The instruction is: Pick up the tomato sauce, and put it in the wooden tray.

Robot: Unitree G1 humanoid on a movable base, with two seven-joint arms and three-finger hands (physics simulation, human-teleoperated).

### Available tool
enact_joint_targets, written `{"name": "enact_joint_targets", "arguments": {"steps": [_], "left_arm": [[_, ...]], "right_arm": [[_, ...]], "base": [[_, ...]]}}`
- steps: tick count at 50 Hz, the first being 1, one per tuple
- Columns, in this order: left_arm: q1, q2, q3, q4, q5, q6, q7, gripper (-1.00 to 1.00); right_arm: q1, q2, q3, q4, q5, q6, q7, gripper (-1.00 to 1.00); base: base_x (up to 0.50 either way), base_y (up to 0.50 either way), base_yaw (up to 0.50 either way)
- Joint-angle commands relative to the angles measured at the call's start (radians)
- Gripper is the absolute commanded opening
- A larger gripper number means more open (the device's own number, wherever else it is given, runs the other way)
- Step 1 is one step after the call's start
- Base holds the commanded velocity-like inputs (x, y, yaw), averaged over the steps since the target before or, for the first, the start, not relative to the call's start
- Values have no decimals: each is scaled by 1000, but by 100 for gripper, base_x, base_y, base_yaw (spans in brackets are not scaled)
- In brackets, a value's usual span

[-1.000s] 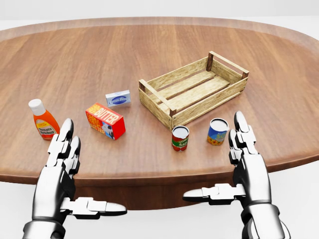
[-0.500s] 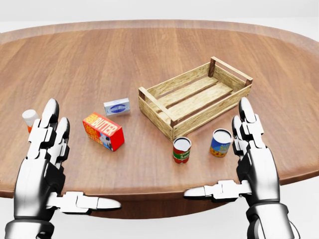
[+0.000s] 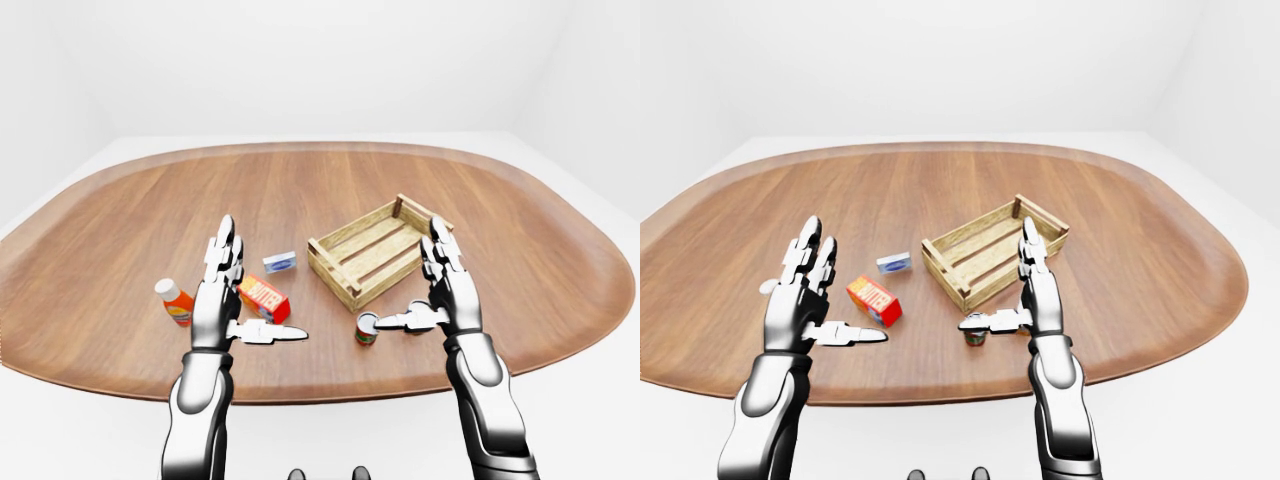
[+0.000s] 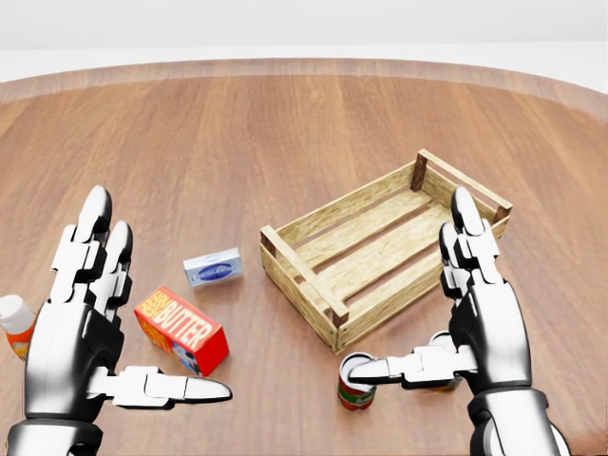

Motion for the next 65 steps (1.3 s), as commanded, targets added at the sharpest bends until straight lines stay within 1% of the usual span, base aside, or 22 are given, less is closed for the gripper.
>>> {"name": "enact_joint_targets", "arguments": {"steps": [1,29,48,51,56,58,65], "left_arm": [[2,0,0,-9,-1,0,-1,100],[2,1,0,8,1,0,-3,100],[3,-1,-3,12,2,0,-4,100],[2,0,-4,20,3,0,-4,100],[-1,0,-3,26,3,0,-4,100],[0,0,-3,19,2,0,-5,100],[1,1,-2,20,3,0,-5,100]], "right_arm": [[4,1,3,0,-5,0,1,100],[0,1,1,19,-6,0,1,100],[-5,-2,-4,33,-1,0,-2,100],[0,1,-6,17,14,0,5,100],[-3,-4,1,20,-3,0,3,100],[-3,1,-4,22,16,0,9,100],[-2,-1,2,30,3,0,6,100]], "base": [[50,0,0],[49,0,0],[0,0,0],[0,50,0],[0,46,0],[0,1,0],[0,0,0]]}}
